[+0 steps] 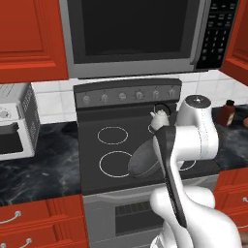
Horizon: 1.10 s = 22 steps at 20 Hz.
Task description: Pick the pan from the cabinet and place it on the stove. Then turn on the stove burner for the pan.
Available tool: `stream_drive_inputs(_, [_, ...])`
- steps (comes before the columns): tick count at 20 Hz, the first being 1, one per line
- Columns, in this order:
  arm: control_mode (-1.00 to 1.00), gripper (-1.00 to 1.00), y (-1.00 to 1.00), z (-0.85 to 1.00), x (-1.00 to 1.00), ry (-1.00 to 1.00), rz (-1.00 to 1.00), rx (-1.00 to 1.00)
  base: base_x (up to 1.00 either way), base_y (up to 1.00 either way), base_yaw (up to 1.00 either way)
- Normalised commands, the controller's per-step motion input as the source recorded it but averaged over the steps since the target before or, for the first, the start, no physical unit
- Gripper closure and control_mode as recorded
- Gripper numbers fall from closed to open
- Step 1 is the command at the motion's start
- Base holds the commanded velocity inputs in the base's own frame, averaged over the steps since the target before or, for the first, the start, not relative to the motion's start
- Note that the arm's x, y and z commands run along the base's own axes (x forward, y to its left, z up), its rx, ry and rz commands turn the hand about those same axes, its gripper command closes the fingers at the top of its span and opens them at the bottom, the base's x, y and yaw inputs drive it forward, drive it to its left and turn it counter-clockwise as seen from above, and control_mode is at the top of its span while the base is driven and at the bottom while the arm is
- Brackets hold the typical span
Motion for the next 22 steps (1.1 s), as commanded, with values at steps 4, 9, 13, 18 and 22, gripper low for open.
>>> stream_drive_inputs(4, [-1.0, 1.0, 0.24, -0.44, 0.23, 0.0, 0.03, 0.04, 0.0, 0.0, 0.0])
stream_drive_inputs(9, [-1.0, 1.0, 0.2, -0.49, 0.35, 0.0, 0.01, 0.01, 0.0, 0.0, 0.0])
stream_drive_inputs(13, [-1.0, 1.0, 0.07, -0.48, 0.36, 0.0, 0.0, 0.0, 0.0, 0.0, 0.0])
stream_drive_inputs(18, [-1.0, 1.0, 0.04, -0.47, 0.4, 0.0, 0.0, 0.0, 0.0, 0.0, 0.0])
stream_drive_inputs(22, [-1.0, 1.0, 0.06, -0.47, 0.39, 0.0, 0.0, 0.0, 0.0, 0.0, 0.0])
